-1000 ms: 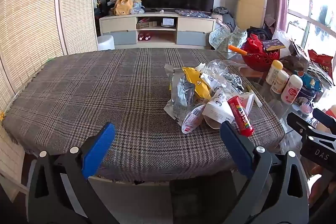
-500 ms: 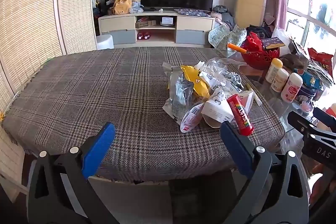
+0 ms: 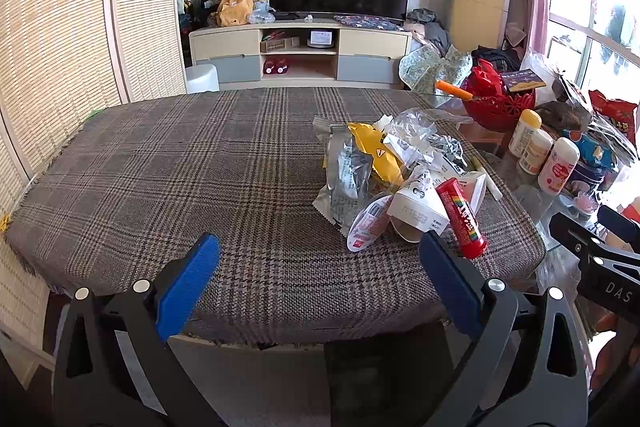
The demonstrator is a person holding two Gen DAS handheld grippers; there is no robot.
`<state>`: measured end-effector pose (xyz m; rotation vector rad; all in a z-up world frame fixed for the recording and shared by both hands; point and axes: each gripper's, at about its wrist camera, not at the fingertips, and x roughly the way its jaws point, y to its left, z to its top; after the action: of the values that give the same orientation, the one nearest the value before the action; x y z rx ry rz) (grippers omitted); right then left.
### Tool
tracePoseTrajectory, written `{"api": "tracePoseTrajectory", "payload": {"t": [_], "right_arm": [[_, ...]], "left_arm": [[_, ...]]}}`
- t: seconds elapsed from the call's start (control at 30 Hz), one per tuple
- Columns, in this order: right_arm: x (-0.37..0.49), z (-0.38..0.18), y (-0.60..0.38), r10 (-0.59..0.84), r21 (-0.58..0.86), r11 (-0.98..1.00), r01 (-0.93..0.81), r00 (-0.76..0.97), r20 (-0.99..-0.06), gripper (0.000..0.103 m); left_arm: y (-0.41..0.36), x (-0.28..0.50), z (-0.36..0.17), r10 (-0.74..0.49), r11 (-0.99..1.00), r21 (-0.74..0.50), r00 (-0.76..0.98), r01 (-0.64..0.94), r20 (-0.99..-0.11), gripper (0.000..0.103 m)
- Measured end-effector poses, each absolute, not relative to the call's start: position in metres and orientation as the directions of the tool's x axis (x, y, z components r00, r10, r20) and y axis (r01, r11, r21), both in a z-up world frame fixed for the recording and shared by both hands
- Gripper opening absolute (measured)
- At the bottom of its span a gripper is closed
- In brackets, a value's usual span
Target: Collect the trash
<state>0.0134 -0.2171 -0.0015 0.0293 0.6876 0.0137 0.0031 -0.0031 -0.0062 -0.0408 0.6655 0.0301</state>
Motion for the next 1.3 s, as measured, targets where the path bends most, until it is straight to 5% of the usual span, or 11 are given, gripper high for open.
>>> {"api": "tracePoseTrajectory", "payload": {"t": [1.3], "right_arm": [[0.0155,-0.0045,-0.2181,0.035,0.046,0.999,-0.007,0.761,-0.648,0.1]], "left_arm": [[0.0002,0.0055,-0.0095,0.023,0.998,-0.028,0.776,-0.053,-0.631,0.095]]}}
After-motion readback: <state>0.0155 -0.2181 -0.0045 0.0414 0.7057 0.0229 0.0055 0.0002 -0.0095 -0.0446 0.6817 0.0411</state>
